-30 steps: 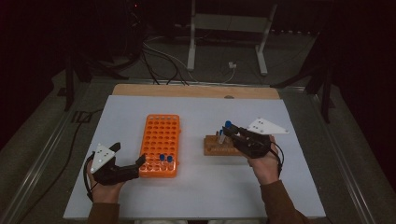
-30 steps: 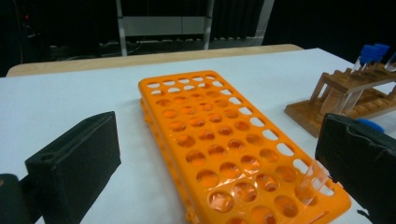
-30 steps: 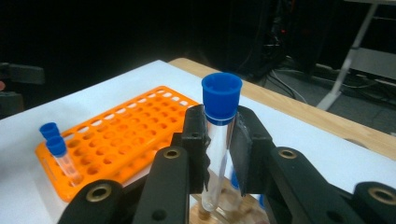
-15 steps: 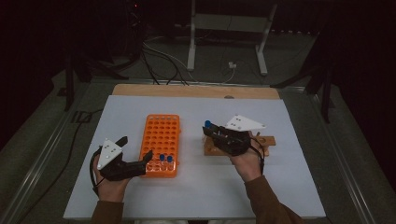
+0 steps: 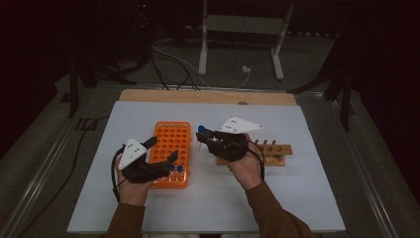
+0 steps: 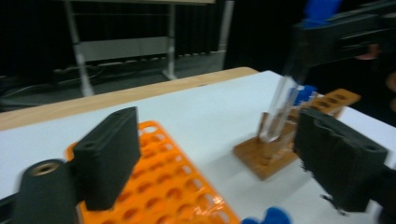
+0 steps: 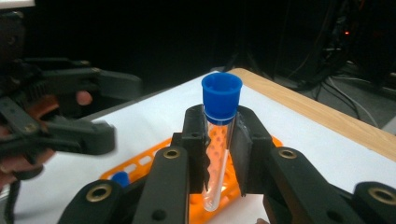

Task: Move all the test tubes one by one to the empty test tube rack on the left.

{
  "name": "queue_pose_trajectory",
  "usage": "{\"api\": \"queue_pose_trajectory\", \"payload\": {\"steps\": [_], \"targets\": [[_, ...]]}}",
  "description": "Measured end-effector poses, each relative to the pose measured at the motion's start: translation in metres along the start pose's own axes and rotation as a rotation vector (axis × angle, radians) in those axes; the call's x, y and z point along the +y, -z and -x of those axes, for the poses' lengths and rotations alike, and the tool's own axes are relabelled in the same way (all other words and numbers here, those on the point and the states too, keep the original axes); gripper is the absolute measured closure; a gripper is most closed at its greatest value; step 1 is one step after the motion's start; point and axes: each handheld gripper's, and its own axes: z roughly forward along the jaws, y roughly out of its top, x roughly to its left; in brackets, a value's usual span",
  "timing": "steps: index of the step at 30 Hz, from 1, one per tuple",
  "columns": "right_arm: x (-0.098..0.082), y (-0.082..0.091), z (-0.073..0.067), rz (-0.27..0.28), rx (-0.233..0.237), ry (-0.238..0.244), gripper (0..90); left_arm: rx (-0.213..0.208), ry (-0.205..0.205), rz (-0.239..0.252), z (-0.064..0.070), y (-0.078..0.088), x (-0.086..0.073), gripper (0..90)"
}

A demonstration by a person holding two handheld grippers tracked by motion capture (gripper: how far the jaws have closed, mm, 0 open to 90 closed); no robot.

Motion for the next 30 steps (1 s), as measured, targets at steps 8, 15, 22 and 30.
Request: {"api": "queue_pose_trajectory", "payload": {"steps": [8, 15, 22, 30], "targets": [[0.006, -0.009, -0.012, 0.001, 0.051, -0.001, 76.7, -0.033, -0.058, -0.015, 0.016, -0.016, 0.008, 40.1], [0.007, -0.014, -0.018, -0.008, 0.073, 0.001, 76.7, -0.075, -0.060, -0.018, 0.021, -0.024, 0.009, 59.1], [0.007, -0.018, -0.021, -0.018, 0.085, 0.011, 76.7, -0.099, -0.064, -0.019, 0.021, -0.027, 0.009, 72.2], [0.007, -0.018, -0.021, -0.013, 0.092, 0.005, 70.3, -0.091, -0.079, -0.024, 0.020, -0.026, 0.009, 77.5]]}}
